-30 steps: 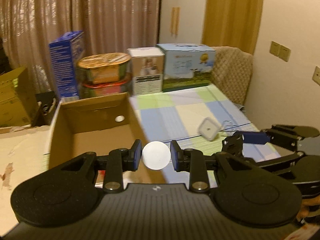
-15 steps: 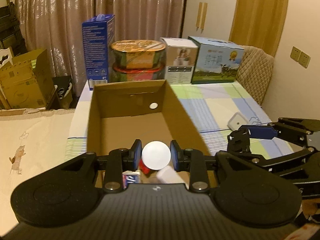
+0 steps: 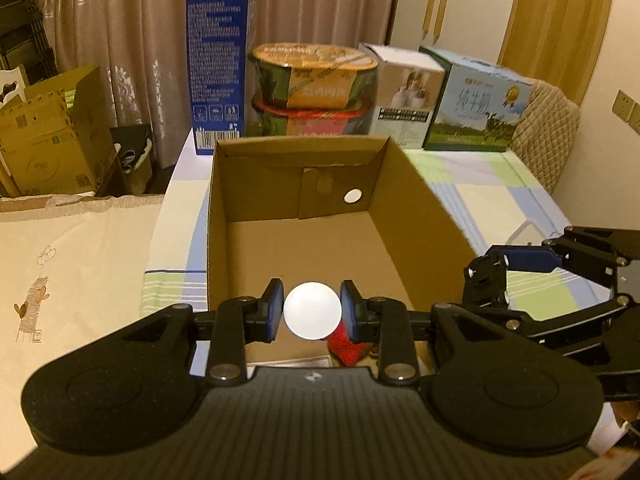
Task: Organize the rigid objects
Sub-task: 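Carry the bottle with the left gripper and the car with the right toward the box, then open the right gripper to drop the car while the left releases the bottle into the box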
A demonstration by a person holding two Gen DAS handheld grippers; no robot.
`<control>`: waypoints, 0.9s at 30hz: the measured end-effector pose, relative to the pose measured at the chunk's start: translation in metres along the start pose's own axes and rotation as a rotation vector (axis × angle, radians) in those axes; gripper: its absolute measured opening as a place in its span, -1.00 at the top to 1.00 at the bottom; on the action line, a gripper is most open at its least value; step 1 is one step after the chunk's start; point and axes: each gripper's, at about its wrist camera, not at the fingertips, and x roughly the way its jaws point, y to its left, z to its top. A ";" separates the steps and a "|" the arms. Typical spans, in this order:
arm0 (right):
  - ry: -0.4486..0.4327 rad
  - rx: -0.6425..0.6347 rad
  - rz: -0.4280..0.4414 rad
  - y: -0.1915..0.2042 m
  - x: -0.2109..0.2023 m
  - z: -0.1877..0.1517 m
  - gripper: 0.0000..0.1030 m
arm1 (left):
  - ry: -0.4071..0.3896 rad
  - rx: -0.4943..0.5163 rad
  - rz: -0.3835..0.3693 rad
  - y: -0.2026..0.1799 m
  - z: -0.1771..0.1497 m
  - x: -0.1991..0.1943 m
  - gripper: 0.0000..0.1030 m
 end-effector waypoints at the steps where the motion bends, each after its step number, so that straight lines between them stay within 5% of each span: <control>1: 0.005 -0.004 0.000 -0.002 0.006 0.000 -0.21 | 0.006 -0.001 0.000 0.002 0.001 0.006 0.49; 8: 0.017 -0.005 0.001 -0.013 0.030 0.000 -0.21 | 0.036 0.011 0.008 0.005 0.008 0.037 0.45; 10: 0.020 -0.002 0.003 -0.016 0.034 -0.001 -0.21 | 0.026 0.007 0.027 0.005 0.011 0.038 0.08; 27: 0.009 0.011 0.011 -0.016 0.030 0.000 -0.21 | -0.018 -0.028 0.028 0.010 0.013 0.017 0.03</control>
